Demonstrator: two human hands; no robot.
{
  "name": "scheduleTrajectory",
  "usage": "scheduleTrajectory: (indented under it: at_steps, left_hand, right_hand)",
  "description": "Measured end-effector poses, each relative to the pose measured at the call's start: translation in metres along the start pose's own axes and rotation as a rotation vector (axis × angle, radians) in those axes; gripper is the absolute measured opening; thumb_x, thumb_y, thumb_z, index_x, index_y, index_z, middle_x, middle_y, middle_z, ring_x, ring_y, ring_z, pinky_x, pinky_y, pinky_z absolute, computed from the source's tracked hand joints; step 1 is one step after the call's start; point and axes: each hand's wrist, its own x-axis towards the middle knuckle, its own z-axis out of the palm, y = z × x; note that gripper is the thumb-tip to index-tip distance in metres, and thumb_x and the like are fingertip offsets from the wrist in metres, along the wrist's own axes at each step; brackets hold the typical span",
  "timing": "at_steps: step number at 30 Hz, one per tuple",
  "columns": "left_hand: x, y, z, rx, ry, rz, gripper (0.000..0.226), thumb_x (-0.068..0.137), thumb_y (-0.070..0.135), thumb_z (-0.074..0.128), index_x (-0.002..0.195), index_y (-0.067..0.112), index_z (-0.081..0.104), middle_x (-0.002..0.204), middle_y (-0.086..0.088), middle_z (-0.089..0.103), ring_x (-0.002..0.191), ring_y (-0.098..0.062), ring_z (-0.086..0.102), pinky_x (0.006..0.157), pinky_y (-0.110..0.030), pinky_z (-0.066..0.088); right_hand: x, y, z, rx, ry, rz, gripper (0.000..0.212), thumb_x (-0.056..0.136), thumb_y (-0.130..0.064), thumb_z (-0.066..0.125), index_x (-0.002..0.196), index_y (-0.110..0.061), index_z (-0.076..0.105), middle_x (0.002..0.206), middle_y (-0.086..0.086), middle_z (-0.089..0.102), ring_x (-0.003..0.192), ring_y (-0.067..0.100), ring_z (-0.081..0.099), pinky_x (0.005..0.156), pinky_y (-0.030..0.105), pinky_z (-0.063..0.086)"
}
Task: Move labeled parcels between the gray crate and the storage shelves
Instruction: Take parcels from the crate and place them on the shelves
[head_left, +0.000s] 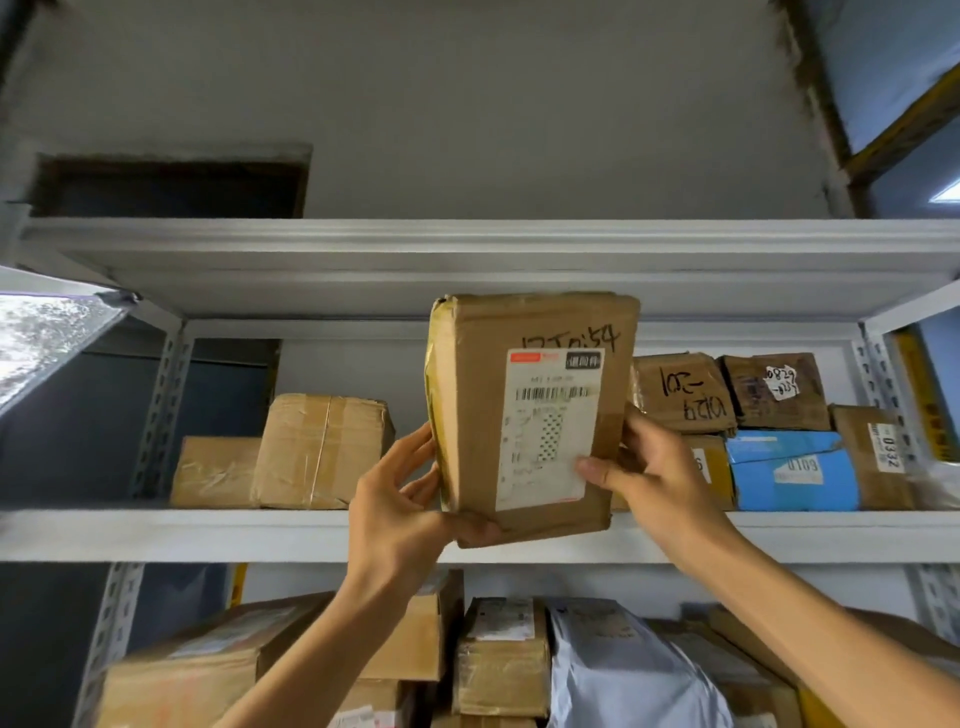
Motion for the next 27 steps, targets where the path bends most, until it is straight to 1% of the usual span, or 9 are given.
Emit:
scheduleTrajectory:
  at_steps: [4,6,9,12,15,19,22,24,27]
  left_hand:
    - [-0.001,0.015,0.006,0.134,0.054,-0.014,0.104,0.034,0.036,0.086,0.134,0.036,0.055,0.115,0.022,0.067,0.104,-0.001,0.065,0.087,-0.030,0.056]
    - [-0.001,0.021,0.010,0.121,0.067,-0.035,0.096,0.041,0.035,0.083,0.133,0.040,0.054,0.116,0.021,0.067,0.105,-0.003,0.062,0.088,-0.028,0.052]
    - [-0.003,0.028,0.016,0.090,0.049,-0.058,0.096,0.042,0.034,0.082,0.133,0.040,0.053,0.113,0.024,0.064,0.102,-0.002,0.063,0.084,-0.026,0.054]
    - [-0.007,0.034,0.017,0.148,0.061,-0.018,0.097,0.040,0.039,0.081,0.133,0.039,0.054,0.110,0.024,0.062,0.095,0.002,0.065,0.078,-0.025,0.058]
    - [-0.002,0.037,0.010,0.075,0.048,-0.022,0.090,0.052,0.040,0.080,0.136,0.030,0.053,0.110,0.014,0.068,0.087,-0.001,0.069,0.066,-0.019,0.055]
    - [0.009,0.032,-0.005,-0.303,0.062,-0.333,0.039,0.075,0.036,0.073,0.106,0.013,0.067,0.087,-0.009,0.067,0.066,-0.021,0.068,0.053,-0.032,0.056]
    - [0.005,0.014,-0.006,-0.434,0.080,-0.502,0.045,0.069,0.041,0.068,0.100,0.010,0.060,0.090,-0.015,0.058,0.074,-0.028,0.064,0.066,-0.041,0.053]
    - [0.001,0.008,-0.002,-0.456,0.117,-0.546,0.038,0.078,0.039,0.066,0.103,0.011,0.059,0.098,-0.015,0.055,0.079,-0.030,0.063,0.067,-0.043,0.052]
    - [-0.002,0.012,0.005,-0.430,0.132,-0.586,0.032,0.085,0.041,0.063,0.100,0.013,0.061,0.095,-0.015,0.057,0.080,-0.031,0.061,0.067,-0.044,0.052]
  right_hand:
    - [0.003,-0.003,-0.001,0.059,0.043,0.099,0.032,0.088,-0.010,0.065,0.115,-0.026,0.059,0.108,-0.010,0.069,0.100,0.005,0.064,0.077,0.022,0.057]
    - [0.003,0.000,-0.001,0.117,0.055,0.165,0.031,0.089,-0.012,0.065,0.118,-0.023,0.061,0.108,-0.006,0.071,0.099,0.010,0.067,0.080,0.027,0.057]
    - [-0.001,0.001,-0.002,0.235,0.071,0.246,0.025,0.090,-0.003,0.060,0.106,-0.023,0.064,0.096,-0.009,0.075,0.090,0.010,0.069,0.068,0.025,0.055]
    - [-0.001,-0.005,0.000,0.312,0.095,0.302,0.028,0.089,0.005,0.057,0.102,-0.020,0.061,0.098,-0.002,0.073,0.094,0.016,0.067,0.074,0.033,0.055]
    - [-0.002,-0.018,-0.005,0.248,0.091,0.272,0.037,0.080,0.001,0.070,0.108,-0.017,0.057,0.098,0.002,0.074,0.094,0.019,0.069,0.078,0.035,0.054]
    - [-0.010,-0.036,-0.011,0.079,-0.054,0.130,0.066,0.057,-0.019,0.086,0.118,-0.021,0.060,0.112,-0.002,0.072,0.106,0.012,0.067,0.096,0.039,0.049]
    - [-0.018,-0.036,-0.003,-0.099,-0.070,0.015,0.073,0.062,-0.022,0.088,0.128,-0.025,0.058,0.122,-0.009,0.067,0.115,0.002,0.059,0.103,0.033,0.046]
    - [-0.023,-0.033,0.001,-0.121,-0.087,-0.019,0.070,0.071,-0.025,0.083,0.135,-0.024,0.054,0.126,-0.011,0.064,0.117,-0.003,0.057,0.102,0.024,0.045]
    - [-0.026,-0.032,-0.002,-0.026,-0.139,0.015,0.054,0.075,-0.028,0.080,0.125,-0.030,0.059,0.119,-0.012,0.068,0.111,-0.002,0.061,0.095,0.020,0.050]
